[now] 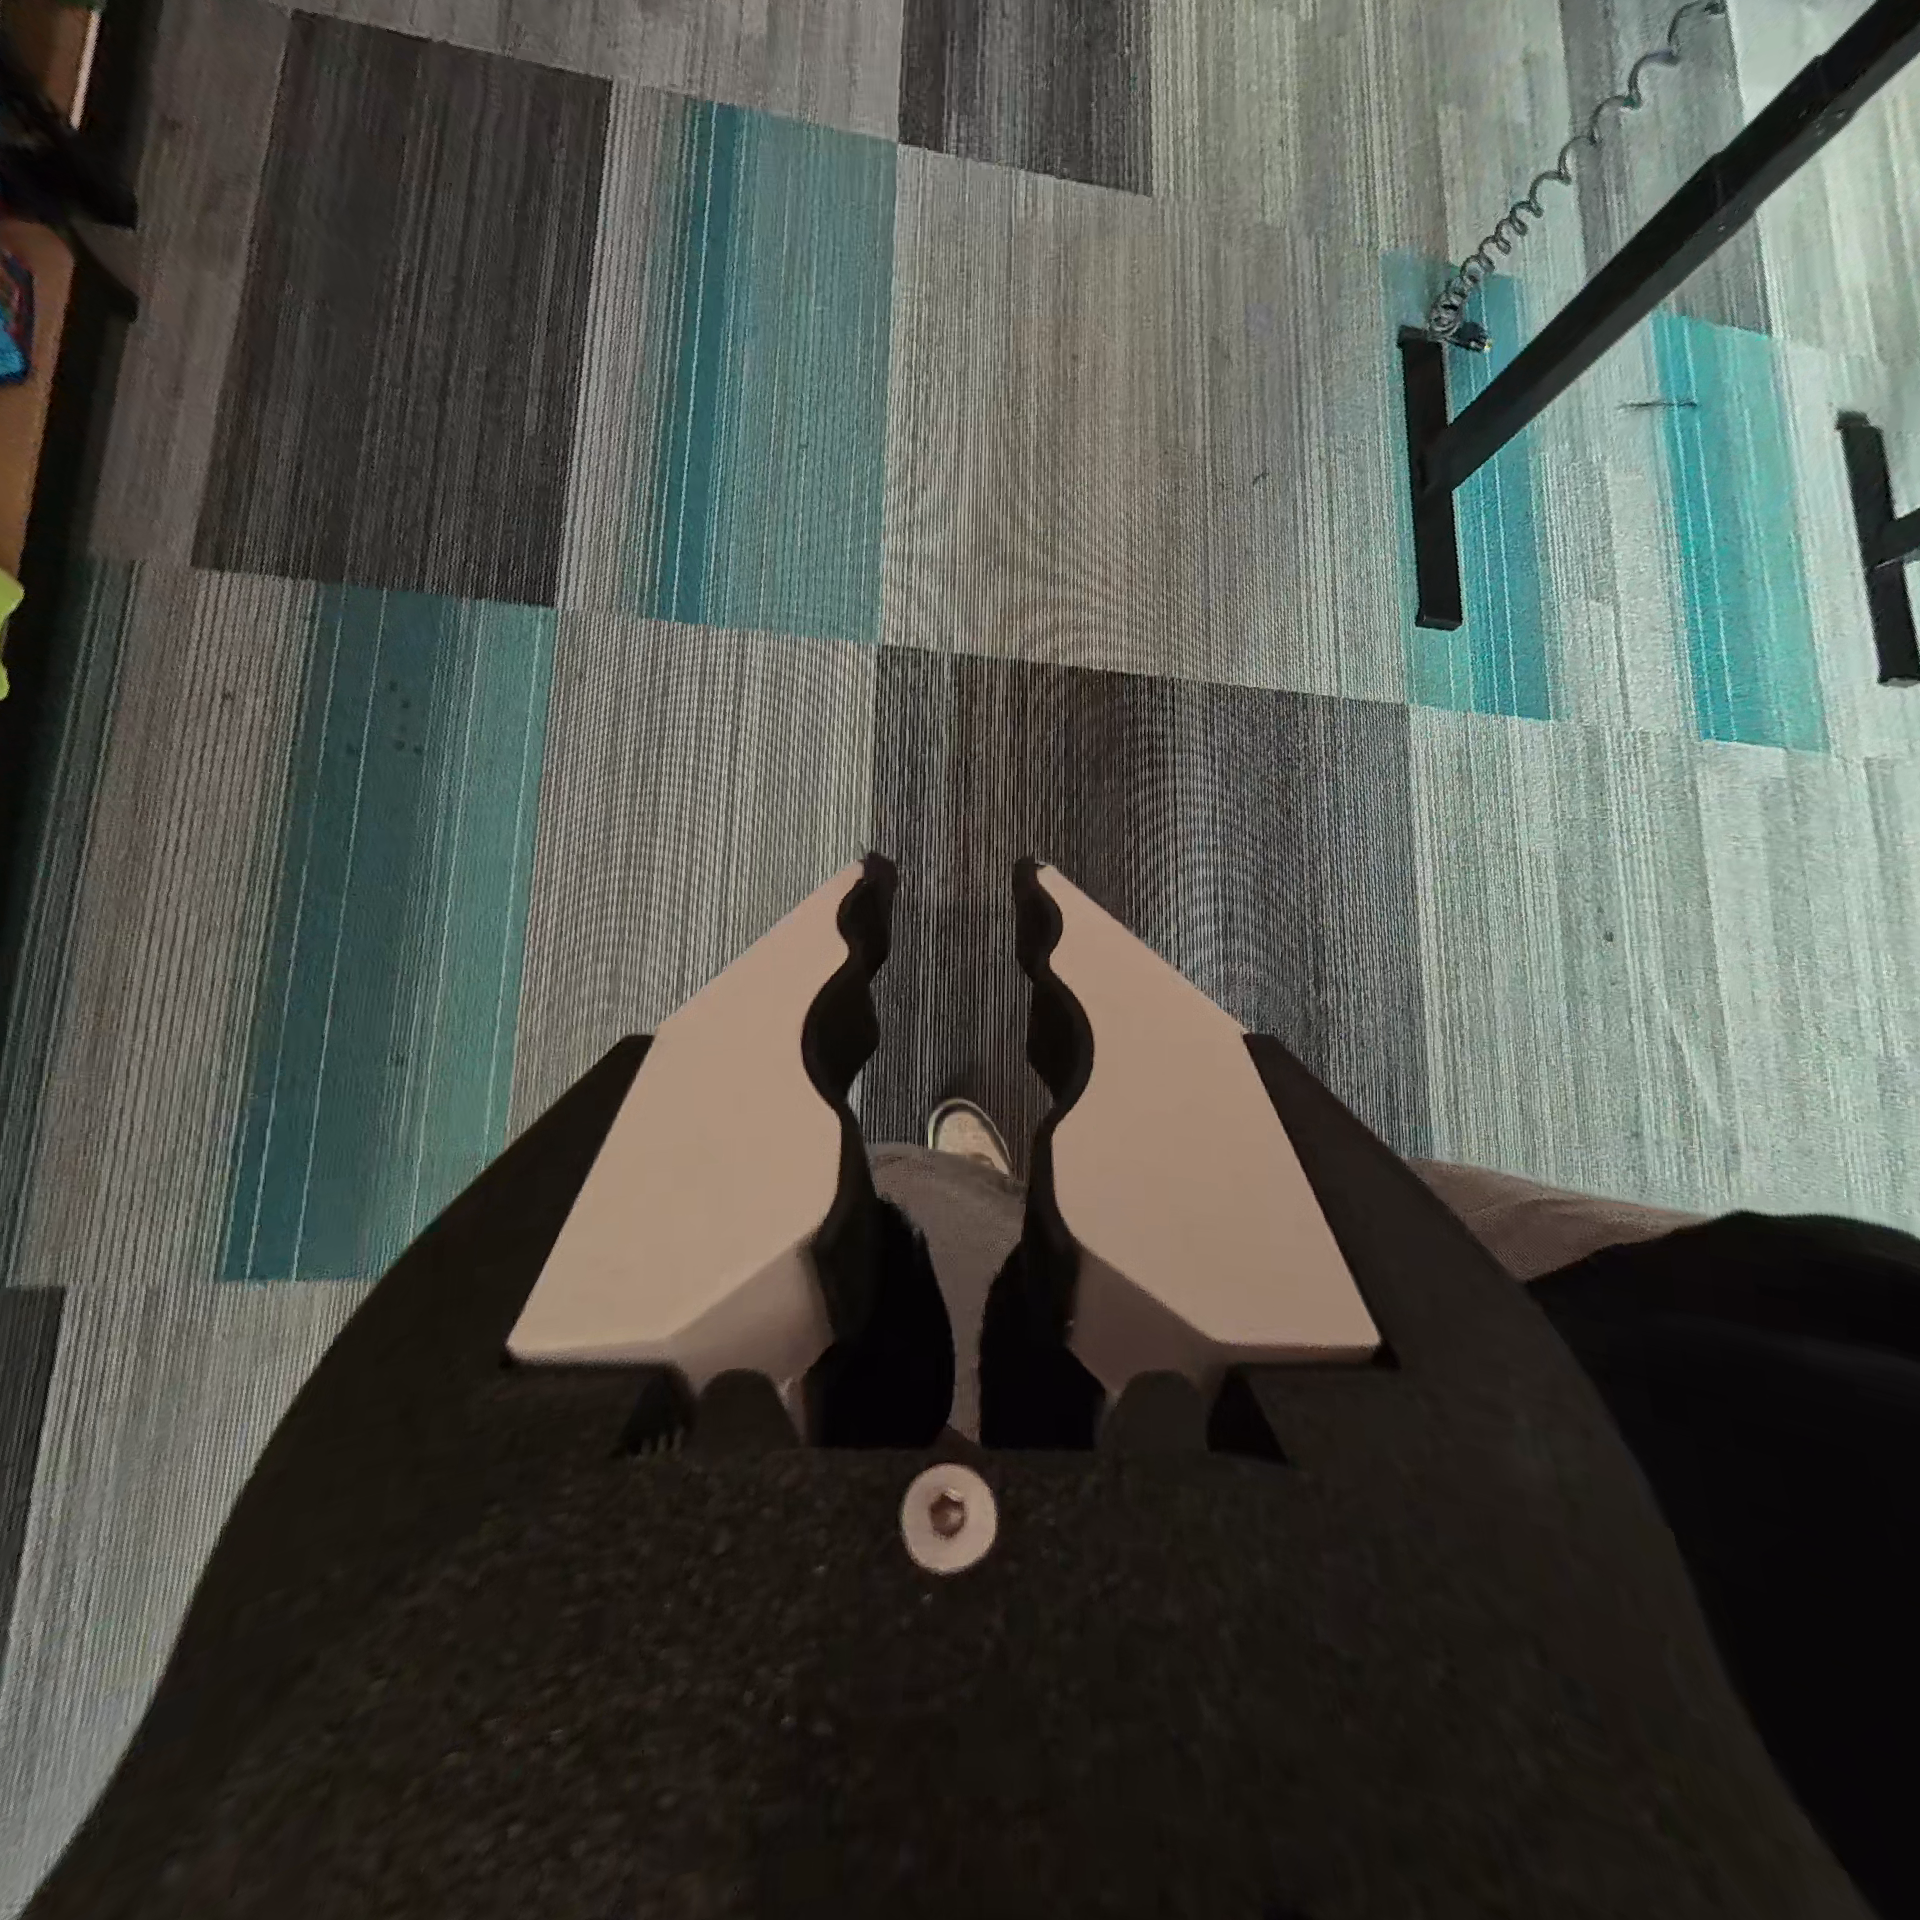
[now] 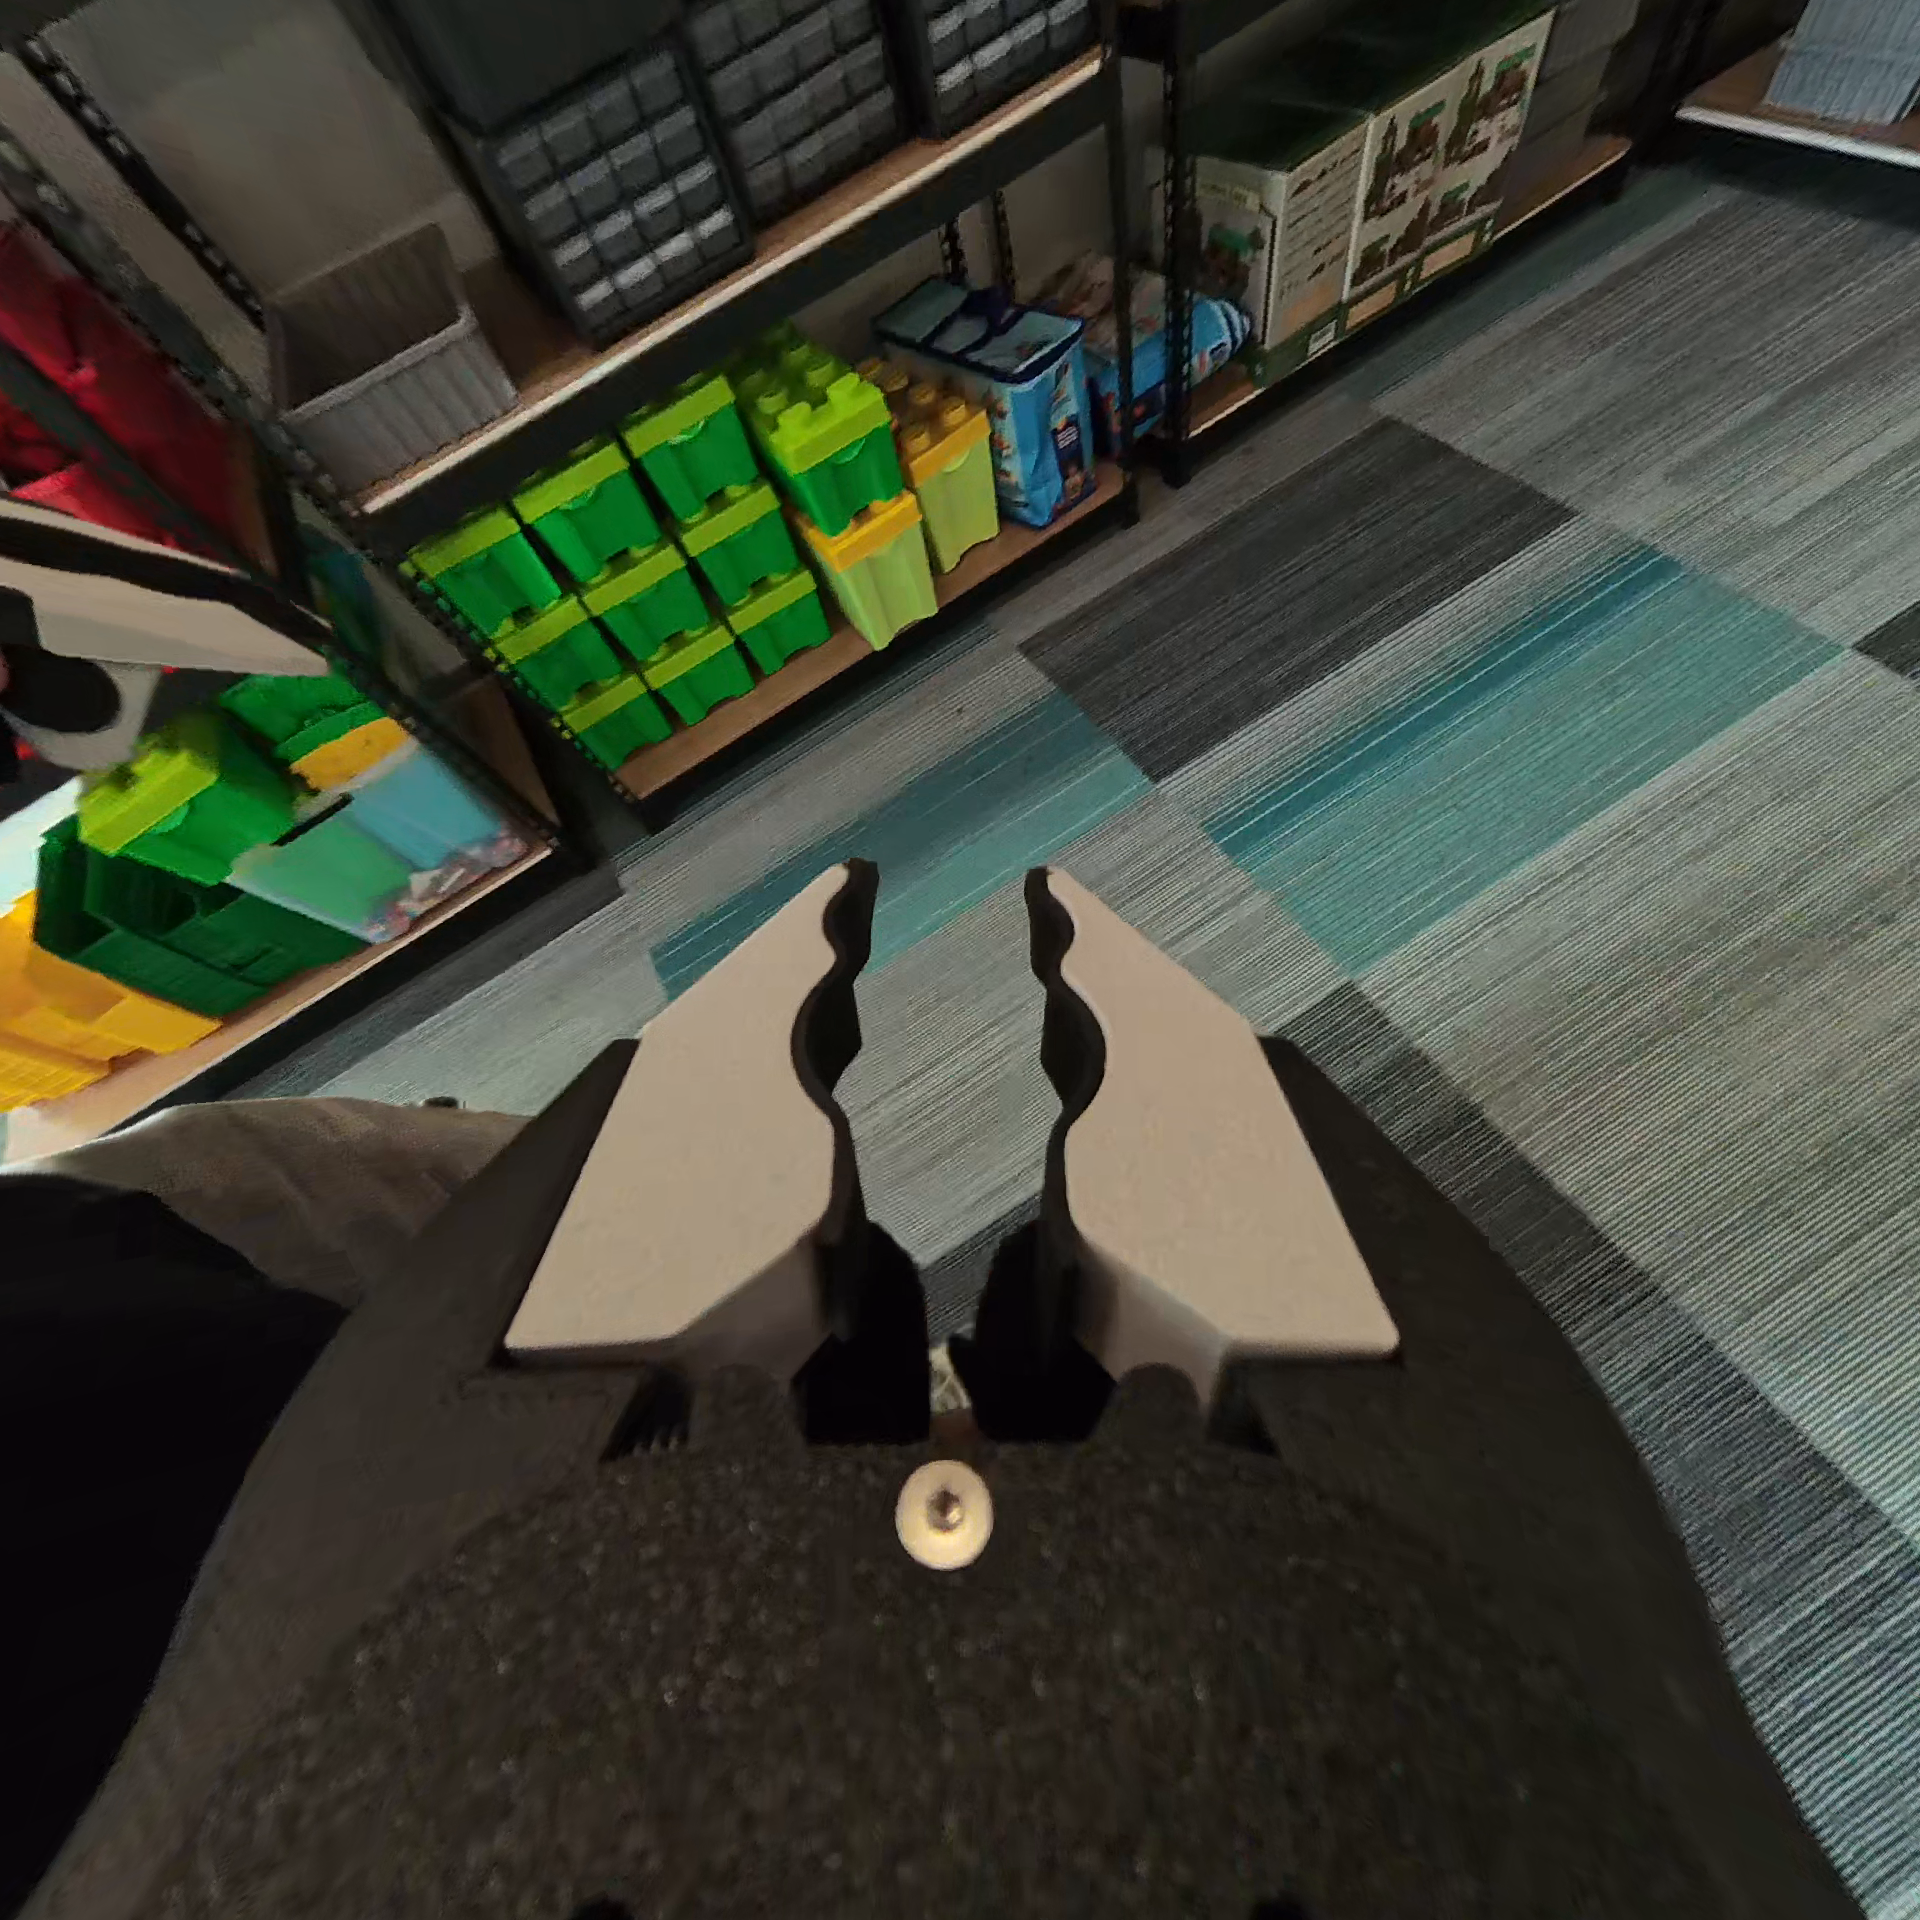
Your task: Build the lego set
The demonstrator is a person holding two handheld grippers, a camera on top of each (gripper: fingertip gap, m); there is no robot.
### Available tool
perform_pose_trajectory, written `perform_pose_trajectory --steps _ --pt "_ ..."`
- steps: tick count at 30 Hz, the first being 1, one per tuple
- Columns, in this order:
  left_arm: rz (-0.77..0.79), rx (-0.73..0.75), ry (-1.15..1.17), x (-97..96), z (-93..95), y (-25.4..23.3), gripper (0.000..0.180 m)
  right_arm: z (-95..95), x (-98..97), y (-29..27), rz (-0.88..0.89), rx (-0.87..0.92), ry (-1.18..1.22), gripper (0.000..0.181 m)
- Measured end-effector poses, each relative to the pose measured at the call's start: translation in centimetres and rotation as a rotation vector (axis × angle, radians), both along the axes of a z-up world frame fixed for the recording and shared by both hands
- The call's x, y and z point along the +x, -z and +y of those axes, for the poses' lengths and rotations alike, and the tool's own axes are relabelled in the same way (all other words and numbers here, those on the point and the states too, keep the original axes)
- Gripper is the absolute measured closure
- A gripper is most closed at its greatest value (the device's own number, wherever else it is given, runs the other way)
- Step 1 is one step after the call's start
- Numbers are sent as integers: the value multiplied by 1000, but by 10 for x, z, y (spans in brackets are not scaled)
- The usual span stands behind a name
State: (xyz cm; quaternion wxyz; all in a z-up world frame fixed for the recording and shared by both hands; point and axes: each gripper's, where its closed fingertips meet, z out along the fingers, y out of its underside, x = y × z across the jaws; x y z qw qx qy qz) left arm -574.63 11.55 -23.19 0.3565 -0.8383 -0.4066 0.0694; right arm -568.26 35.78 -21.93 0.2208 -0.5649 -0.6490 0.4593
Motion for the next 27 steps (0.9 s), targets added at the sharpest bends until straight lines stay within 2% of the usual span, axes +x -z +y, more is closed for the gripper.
perform_pose_trajectory --steps 5,12,14,17,20,27 --pt "-14 -33 96 -135 72 16 158 71 -119 -17 52 8 94 151" --pt "9 -37 230 -339 203 38 158 185 -261 31 -12 -54 286 152" --pt "-9 -35 250 -394 240 30 158 220 -299 26 -37 -83 348 152" --pt "-32 23 316 -467 308 9 159 285 -355 -14 22 -54 438 152" --pt "-6 -20 424 -533 371 3 159 354 -397 -32 29 -3 515 152" --pt "40 30 525 -660 550 -7 159 506 -487 -19 50 -22 652 151"
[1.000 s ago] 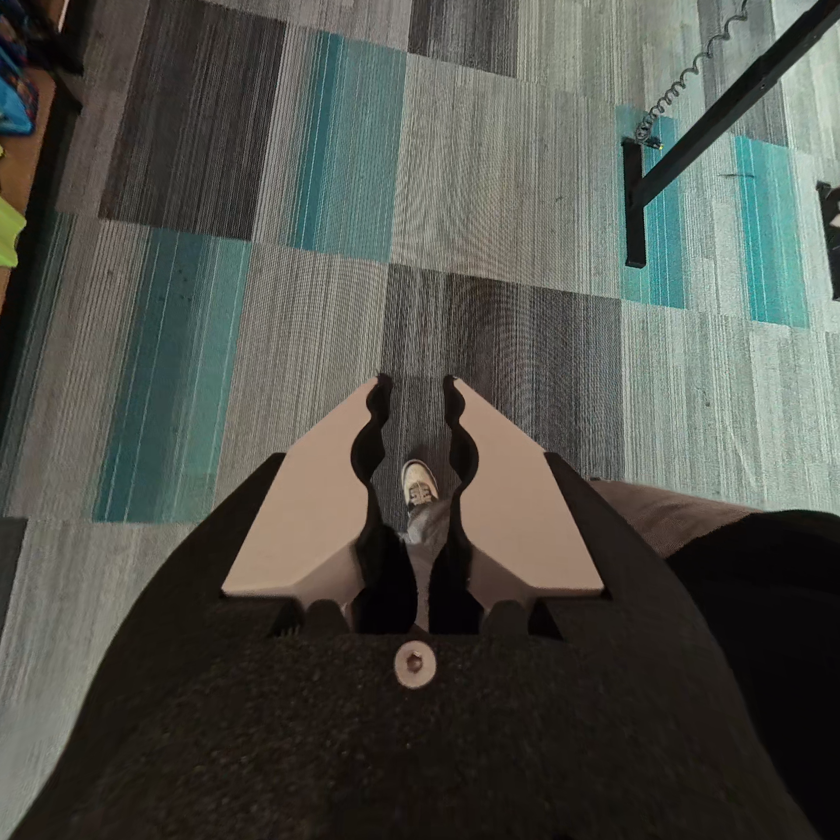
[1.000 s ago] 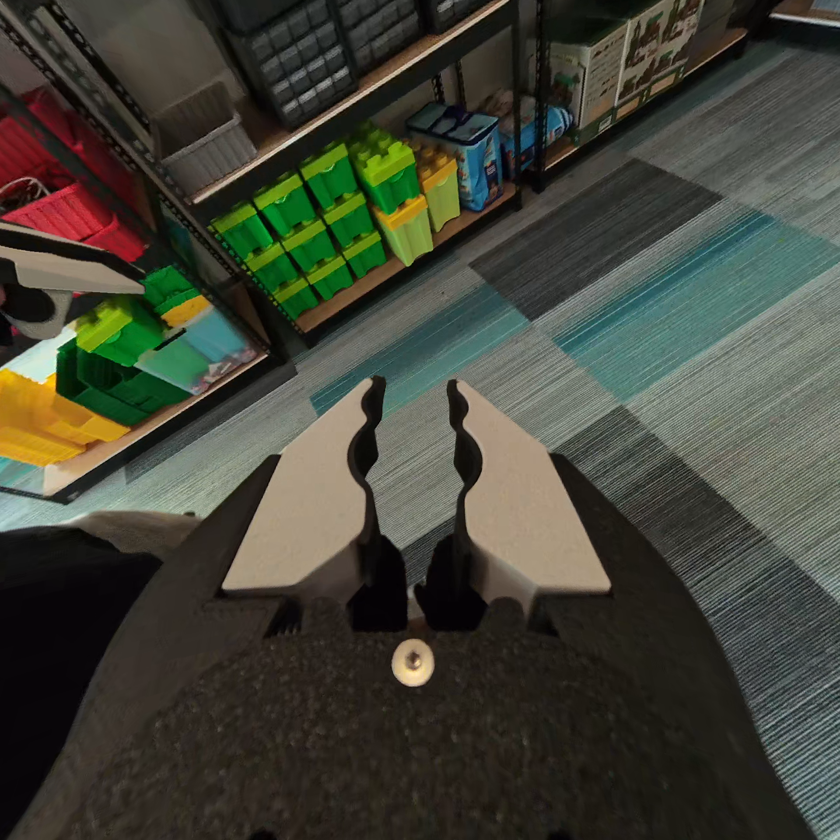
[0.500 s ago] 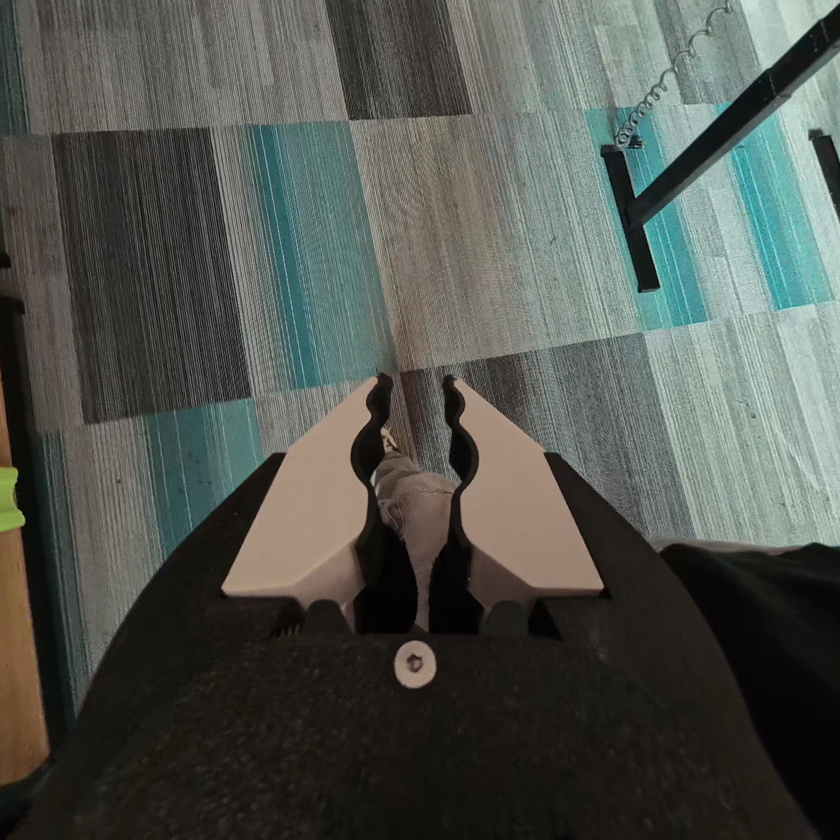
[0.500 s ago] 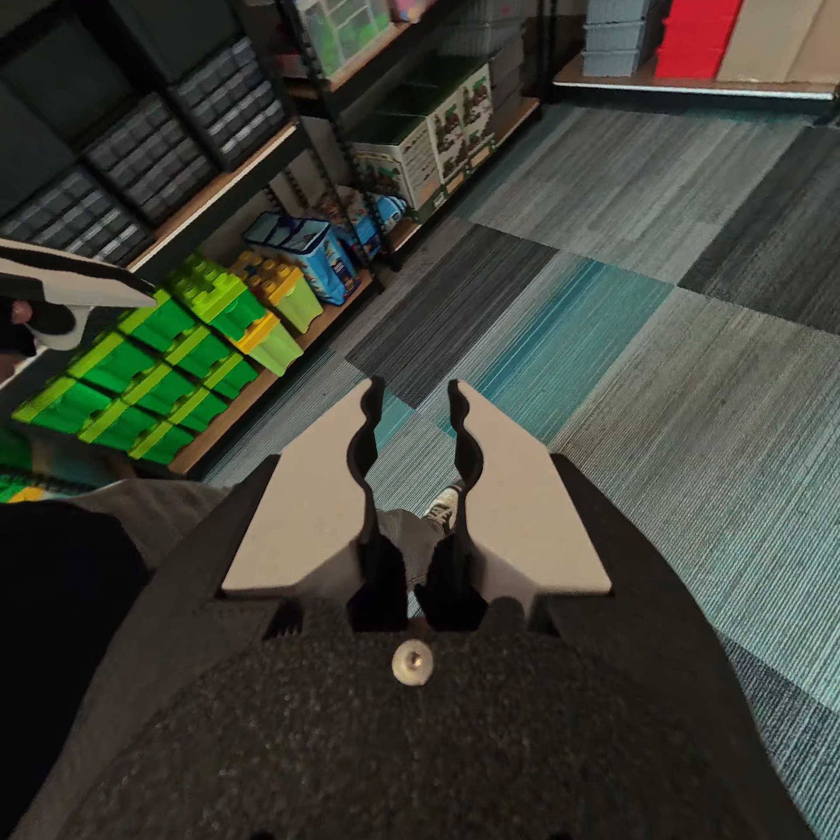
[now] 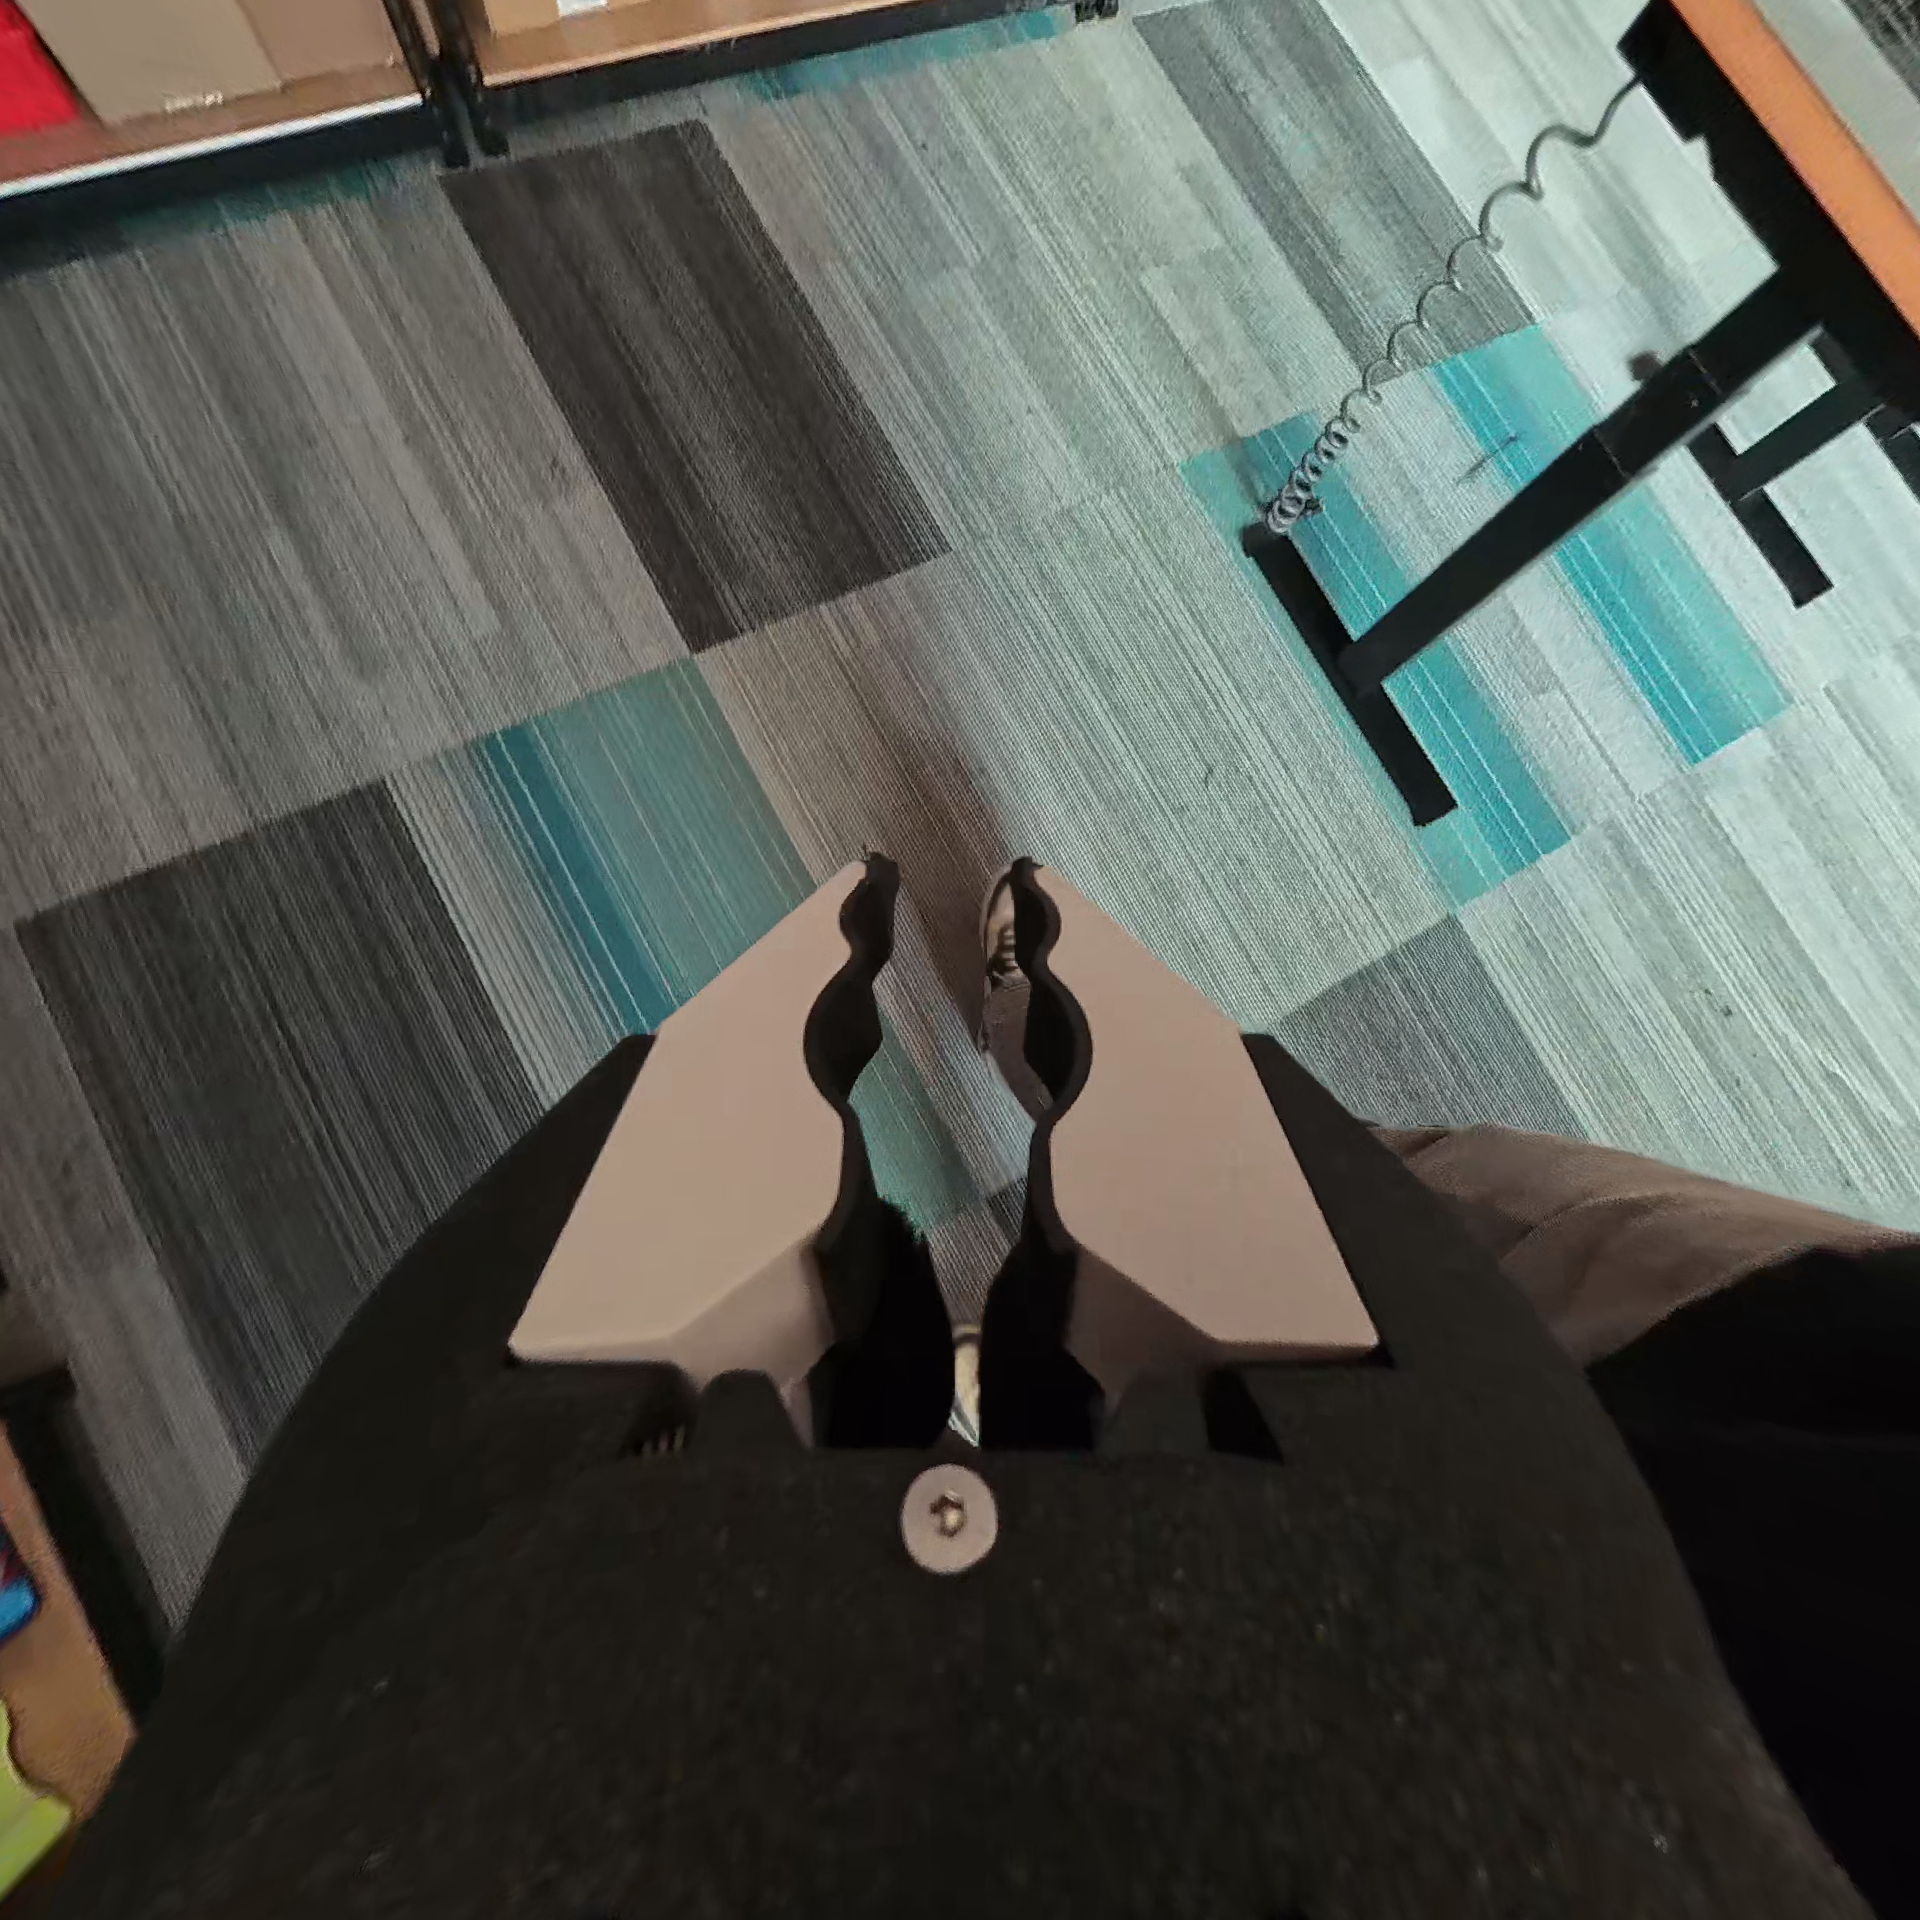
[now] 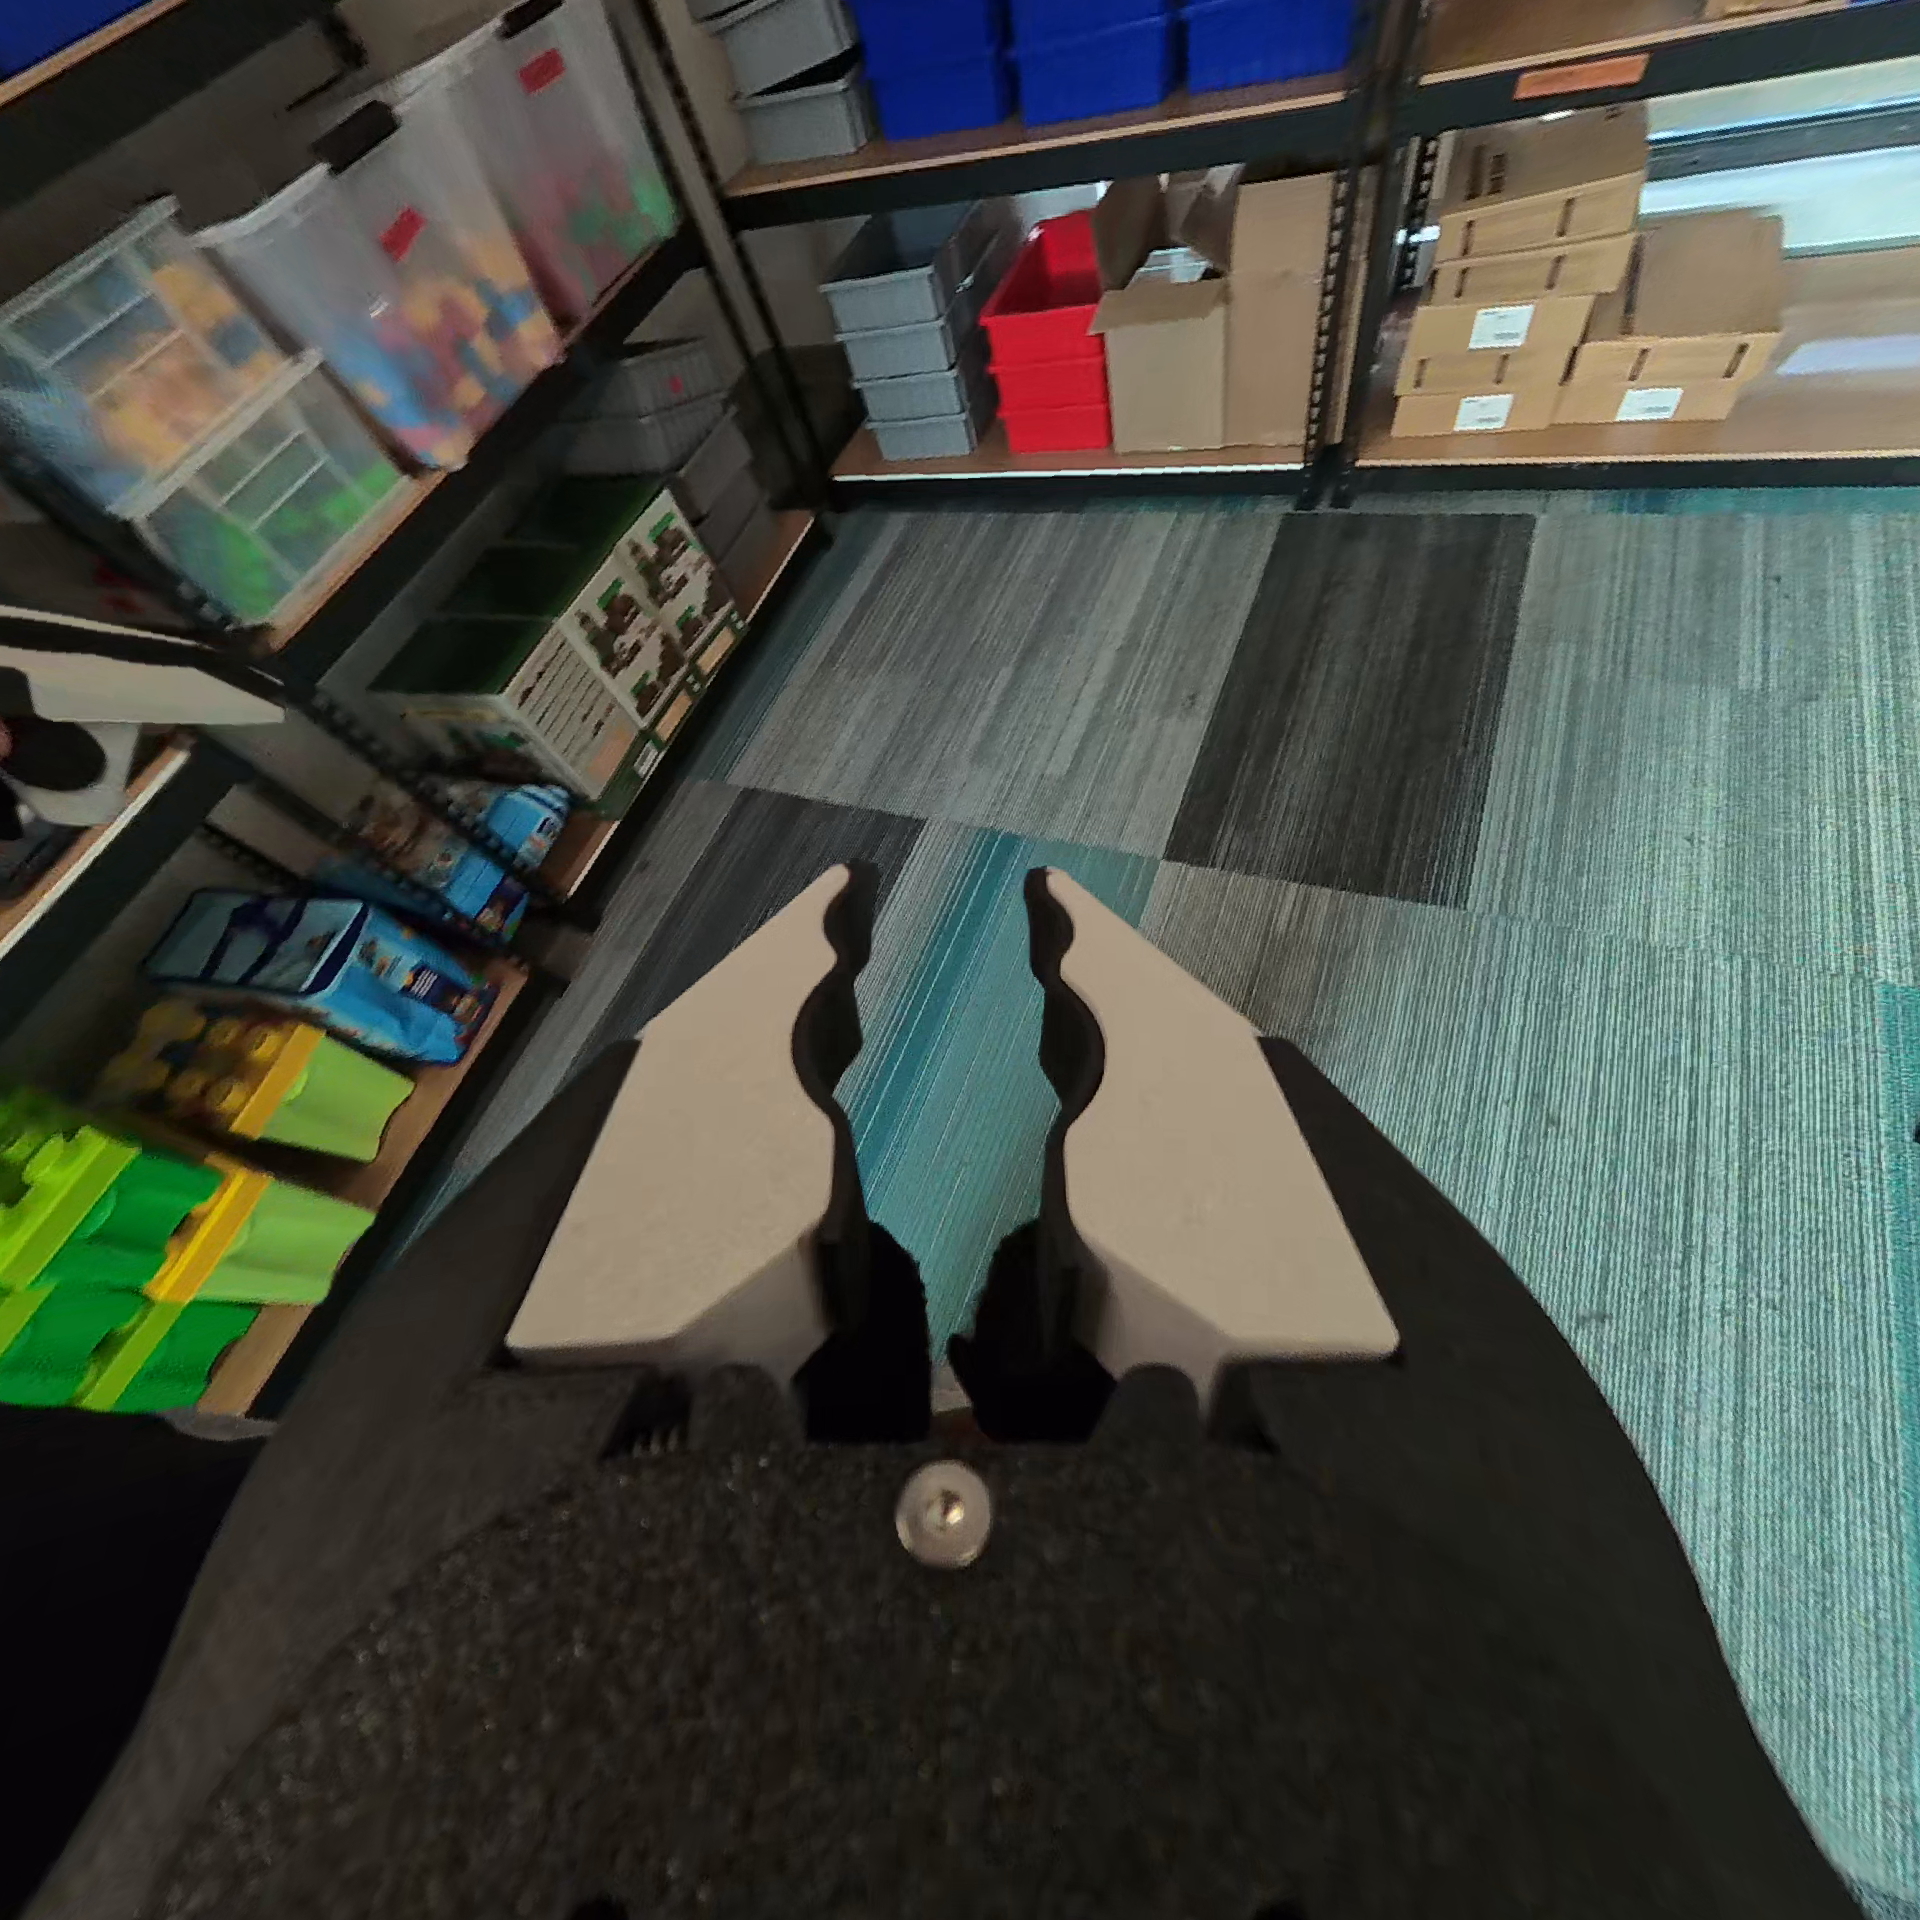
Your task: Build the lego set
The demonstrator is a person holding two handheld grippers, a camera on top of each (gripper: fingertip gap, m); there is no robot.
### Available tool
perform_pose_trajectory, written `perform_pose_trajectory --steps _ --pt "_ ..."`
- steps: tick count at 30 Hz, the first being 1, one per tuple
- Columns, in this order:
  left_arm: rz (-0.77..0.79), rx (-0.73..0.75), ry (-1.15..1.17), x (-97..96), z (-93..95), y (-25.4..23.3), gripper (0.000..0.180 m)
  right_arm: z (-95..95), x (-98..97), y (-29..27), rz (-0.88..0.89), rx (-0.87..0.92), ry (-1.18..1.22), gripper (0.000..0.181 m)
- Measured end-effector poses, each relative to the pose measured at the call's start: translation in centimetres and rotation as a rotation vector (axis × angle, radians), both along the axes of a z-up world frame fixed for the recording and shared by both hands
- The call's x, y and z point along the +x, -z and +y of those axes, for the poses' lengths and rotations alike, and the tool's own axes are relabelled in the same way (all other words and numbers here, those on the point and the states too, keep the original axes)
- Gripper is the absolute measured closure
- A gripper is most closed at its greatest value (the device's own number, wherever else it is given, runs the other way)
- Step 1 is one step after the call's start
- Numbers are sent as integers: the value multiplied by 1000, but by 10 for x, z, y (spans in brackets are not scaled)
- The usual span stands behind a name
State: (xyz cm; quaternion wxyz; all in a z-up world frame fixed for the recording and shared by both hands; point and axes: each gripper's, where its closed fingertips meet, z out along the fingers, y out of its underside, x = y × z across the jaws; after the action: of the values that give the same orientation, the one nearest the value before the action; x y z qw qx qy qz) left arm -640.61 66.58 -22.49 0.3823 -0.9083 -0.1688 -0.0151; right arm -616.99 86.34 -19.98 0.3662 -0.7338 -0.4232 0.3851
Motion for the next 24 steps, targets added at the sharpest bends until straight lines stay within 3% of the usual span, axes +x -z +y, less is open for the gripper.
perform_pose_trajectory --steps 6,14,19,24 --pt "-58 -46 -5 -65 166 28 159 146 -75 31 14 -40 32 151" --pt "-37 -58 201 -106 399 -7 159 361 -146 -1 -2 7 46 146" --pt "-75 -81 271 -141 525 11 159 476 -188 -22 22 56 75 145" --pt "-40 -52 338 -193 675 28 159 602 -219 1 19 30 187 145"
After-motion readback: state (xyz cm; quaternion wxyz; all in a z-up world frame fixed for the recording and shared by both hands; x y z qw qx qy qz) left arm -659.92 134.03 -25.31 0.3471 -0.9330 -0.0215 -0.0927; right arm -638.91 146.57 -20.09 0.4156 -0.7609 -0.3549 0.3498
